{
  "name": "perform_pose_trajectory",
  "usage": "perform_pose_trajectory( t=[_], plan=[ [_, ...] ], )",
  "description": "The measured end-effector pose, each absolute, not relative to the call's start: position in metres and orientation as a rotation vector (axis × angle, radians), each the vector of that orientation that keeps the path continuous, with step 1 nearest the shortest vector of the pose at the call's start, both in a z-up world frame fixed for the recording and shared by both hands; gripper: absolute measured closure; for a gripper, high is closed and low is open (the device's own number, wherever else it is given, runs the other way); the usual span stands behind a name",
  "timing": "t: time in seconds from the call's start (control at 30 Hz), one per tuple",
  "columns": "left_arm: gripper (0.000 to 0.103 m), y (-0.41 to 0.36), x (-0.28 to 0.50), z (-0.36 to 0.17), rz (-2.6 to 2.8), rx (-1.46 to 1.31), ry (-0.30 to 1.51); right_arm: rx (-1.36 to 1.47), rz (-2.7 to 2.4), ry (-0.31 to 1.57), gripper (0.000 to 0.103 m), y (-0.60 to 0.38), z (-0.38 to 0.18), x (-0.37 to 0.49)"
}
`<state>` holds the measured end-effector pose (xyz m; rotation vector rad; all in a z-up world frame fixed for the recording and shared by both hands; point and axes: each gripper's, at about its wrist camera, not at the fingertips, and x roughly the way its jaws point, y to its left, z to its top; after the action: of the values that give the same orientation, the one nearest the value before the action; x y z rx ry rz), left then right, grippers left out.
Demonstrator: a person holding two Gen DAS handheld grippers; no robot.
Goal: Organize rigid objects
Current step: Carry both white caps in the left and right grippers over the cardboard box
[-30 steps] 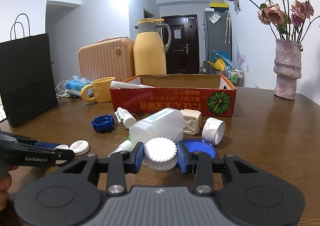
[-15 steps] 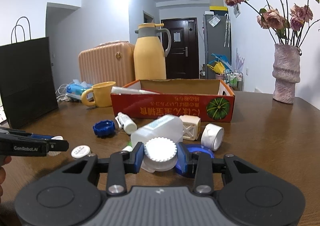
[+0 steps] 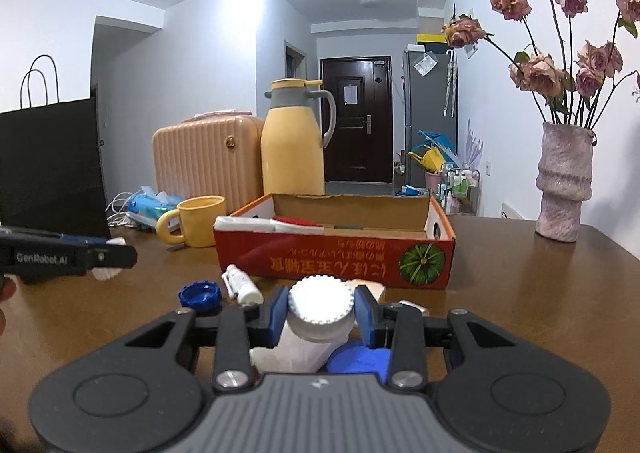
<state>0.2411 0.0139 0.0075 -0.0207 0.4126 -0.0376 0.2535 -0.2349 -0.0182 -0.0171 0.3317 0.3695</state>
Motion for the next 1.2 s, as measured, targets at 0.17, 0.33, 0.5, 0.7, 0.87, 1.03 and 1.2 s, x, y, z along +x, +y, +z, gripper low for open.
perform_pose_trajectory(
  t=[0.17,0.33,0.5,0.7,0.87,1.03,1.2],
  plan=[
    [0.062,0.007,0.253,0.020,-0.050,-0.013,0.384,-0.022,0.358,0.319,0.068,-0.237,-0.009,0.263],
    [0.062,-0.002,0.266,0.029,-0.066,0.004,0.366,-0.013,0.355,0.321,0.068,-0.238,-0.002,0.278],
    [0.062,-0.009,0.282,0.035,-0.084,0.003,0.350,-0.003,0.354,0.312,0.068,-0.238,0.006,0.293],
    [0.062,-0.015,0.306,0.039,-0.091,-0.019,0.342,-0.001,0.351,0.295,0.068,-0.235,0.015,0.313],
    [0.062,-0.015,0.329,0.043,-0.091,-0.037,0.338,0.013,0.341,0.279,0.068,-0.235,0.021,0.332],
    [0.062,-0.016,0.351,0.047,-0.088,-0.044,0.328,0.006,0.324,0.269,0.068,-0.235,0.026,0.351],
    [0.062,-0.016,0.372,0.049,-0.083,-0.048,0.316,-0.011,0.307,0.264,0.068,-0.236,0.031,0.371]
  ],
)
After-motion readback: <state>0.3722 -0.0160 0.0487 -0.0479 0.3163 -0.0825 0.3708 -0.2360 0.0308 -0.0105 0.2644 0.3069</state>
